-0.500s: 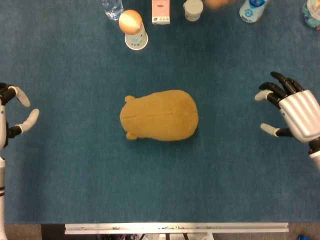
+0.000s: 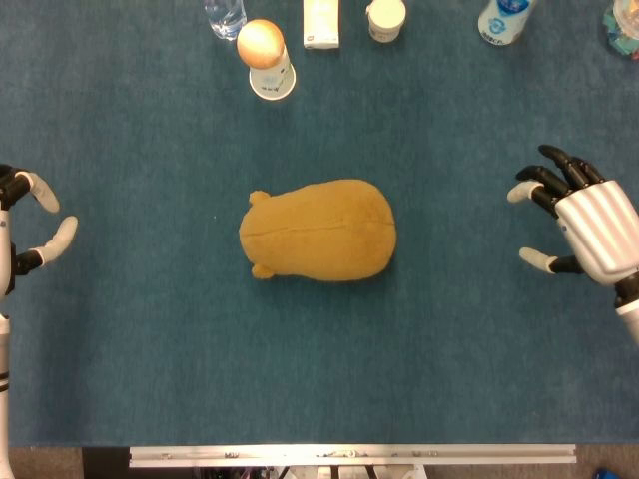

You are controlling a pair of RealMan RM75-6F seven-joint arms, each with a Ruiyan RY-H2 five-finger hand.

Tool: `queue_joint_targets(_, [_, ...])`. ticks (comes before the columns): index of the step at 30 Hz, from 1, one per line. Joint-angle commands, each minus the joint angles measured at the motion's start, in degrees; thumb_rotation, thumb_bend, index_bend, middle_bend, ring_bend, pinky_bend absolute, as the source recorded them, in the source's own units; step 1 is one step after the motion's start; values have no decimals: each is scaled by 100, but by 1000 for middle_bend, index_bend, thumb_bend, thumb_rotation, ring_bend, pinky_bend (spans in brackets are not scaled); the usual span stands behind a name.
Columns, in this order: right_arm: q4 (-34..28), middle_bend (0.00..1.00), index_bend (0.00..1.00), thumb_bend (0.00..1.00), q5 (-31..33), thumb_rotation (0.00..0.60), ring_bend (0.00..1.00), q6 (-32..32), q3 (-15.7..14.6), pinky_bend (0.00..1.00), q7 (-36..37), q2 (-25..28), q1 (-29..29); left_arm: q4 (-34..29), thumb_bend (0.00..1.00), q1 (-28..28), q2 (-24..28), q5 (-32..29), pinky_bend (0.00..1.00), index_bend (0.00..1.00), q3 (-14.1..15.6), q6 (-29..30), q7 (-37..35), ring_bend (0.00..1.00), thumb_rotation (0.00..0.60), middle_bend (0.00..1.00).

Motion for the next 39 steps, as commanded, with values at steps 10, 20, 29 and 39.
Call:
queue_joint_targets(10, [8, 313, 394, 0, -7, 600, 119, -101, -46, 228, -96, -94, 28, -89, 197, 52, 61, 99, 501, 602, 25, 121, -18, 394, 600, 571])
queue_joint_targets(20, [67, 280, 360, 0, 115, 600, 123, -307, -62, 231, -156, -190, 91, -101, 197, 67, 72, 76, 501, 586, 23, 131, -7, 394, 600, 571])
queue_joint_targets(29, [197, 277, 343, 0, -146, 600, 123, -226, -117, 255, 255, -274, 134, -132, 197, 80, 87, 95, 501, 581, 21, 160, -12, 394, 600, 571])
queue_joint_targets(39, [488, 310, 342, 66, -359, 600, 158, -308, -189, 321, 744, -496, 261, -173, 197, 99, 118, 105, 501, 580, 8, 199, -43, 394, 600, 571])
